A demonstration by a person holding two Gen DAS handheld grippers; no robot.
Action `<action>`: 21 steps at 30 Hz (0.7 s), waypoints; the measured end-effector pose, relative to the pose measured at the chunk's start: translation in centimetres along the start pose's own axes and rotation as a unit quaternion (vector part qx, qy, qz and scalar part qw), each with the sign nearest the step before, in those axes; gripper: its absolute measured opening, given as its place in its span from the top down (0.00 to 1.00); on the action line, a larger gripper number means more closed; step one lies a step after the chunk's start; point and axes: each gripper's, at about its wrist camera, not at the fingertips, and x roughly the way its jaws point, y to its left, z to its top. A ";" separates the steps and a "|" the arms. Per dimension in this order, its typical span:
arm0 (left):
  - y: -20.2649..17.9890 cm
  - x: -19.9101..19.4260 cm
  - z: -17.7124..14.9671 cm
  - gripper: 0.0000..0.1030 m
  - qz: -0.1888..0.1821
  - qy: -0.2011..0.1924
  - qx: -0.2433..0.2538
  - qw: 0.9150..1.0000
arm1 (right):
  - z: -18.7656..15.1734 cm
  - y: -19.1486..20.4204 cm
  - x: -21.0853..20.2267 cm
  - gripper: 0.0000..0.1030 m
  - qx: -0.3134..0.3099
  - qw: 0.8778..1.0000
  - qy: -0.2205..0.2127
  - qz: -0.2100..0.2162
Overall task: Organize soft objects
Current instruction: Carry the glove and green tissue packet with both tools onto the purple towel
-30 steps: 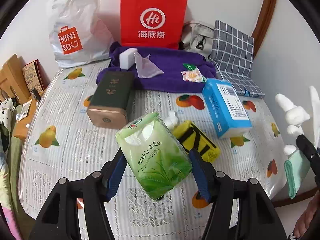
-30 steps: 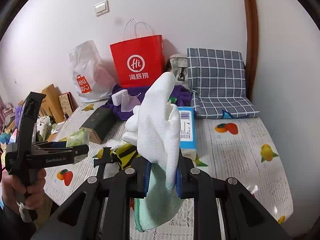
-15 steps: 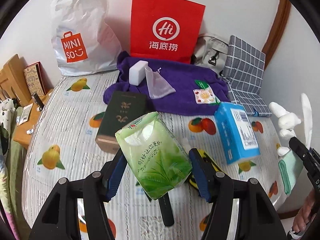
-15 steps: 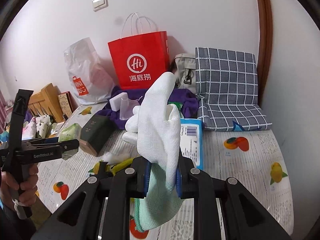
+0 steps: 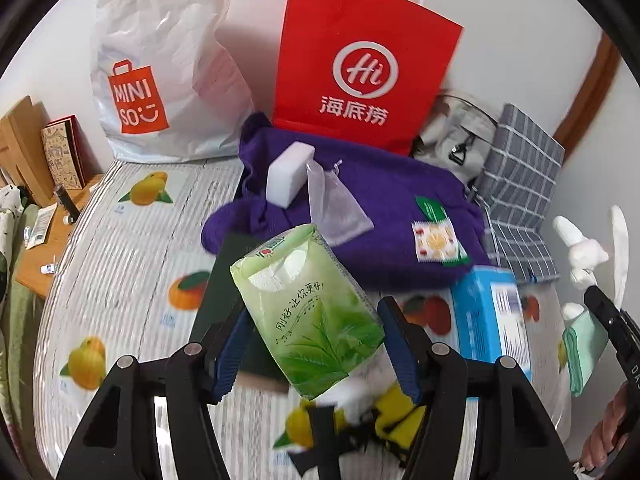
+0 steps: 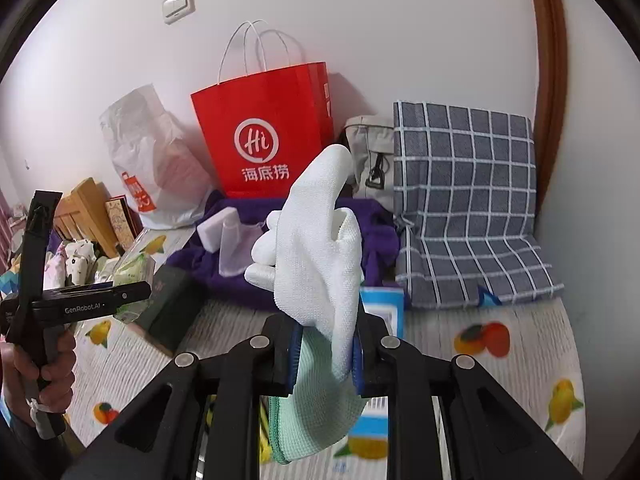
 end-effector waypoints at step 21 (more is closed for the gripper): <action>3.7 9.4 7.0 0.40 -0.006 0.036 -0.118 0.992 | 7.7 -0.5 11.6 0.80 -0.015 0.999 0.028 0.021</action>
